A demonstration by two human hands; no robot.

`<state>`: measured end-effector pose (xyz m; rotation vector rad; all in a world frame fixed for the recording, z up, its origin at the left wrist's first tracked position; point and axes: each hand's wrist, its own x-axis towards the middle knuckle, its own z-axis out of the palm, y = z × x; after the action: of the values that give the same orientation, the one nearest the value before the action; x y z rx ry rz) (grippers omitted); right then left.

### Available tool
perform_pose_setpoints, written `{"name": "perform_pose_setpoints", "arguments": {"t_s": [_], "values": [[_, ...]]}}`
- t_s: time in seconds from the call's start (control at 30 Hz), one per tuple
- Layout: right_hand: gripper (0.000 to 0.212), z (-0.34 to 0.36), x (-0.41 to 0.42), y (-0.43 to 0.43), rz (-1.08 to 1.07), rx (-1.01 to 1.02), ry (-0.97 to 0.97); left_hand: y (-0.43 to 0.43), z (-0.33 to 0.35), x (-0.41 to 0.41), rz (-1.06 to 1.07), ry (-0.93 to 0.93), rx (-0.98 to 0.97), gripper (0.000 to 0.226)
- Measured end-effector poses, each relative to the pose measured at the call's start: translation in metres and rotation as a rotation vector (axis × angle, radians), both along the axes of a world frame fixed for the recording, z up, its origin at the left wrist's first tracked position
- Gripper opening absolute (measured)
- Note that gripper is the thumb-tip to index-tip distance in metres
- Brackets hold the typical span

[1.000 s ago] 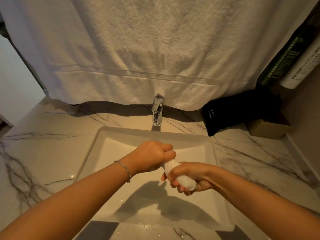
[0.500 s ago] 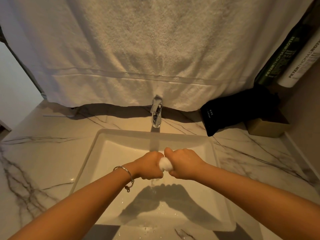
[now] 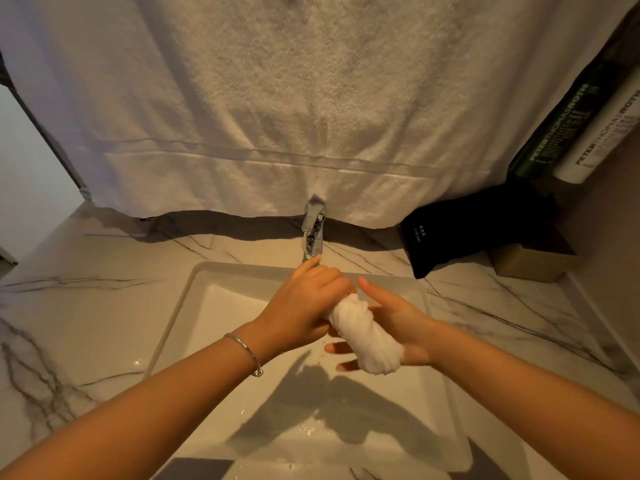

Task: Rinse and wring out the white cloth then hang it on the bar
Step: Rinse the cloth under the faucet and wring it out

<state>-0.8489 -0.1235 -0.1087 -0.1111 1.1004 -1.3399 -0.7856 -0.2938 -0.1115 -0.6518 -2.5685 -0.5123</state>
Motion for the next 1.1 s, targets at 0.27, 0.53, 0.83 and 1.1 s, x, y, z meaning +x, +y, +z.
{"name": "perform_pose_setpoints", "arguments": {"t_s": [0.27, 0.53, 0.83, 1.1], "values": [[0.031, 0.003, 0.017, -0.002, 0.262, -0.047, -0.156, -0.017, 0.002, -0.01, -0.159, 0.193, -0.35, 0.029], [0.034, -0.006, 0.016, -0.018, 0.474, 0.554, 1.331, 0.0, -0.028, 0.004, 0.192, -0.448, -0.332, 0.029], [0.032, 0.007, -0.01, -0.032, 0.733, 0.6, 1.912, 0.017, -0.032, 0.009, 0.301, -0.795, 0.529, 0.035], [0.032, 0.028, -0.021, -0.045, 0.749, 0.483, 2.114, 0.013, -0.011, 0.01, 0.343, -0.975, 0.964, 0.019]]}}
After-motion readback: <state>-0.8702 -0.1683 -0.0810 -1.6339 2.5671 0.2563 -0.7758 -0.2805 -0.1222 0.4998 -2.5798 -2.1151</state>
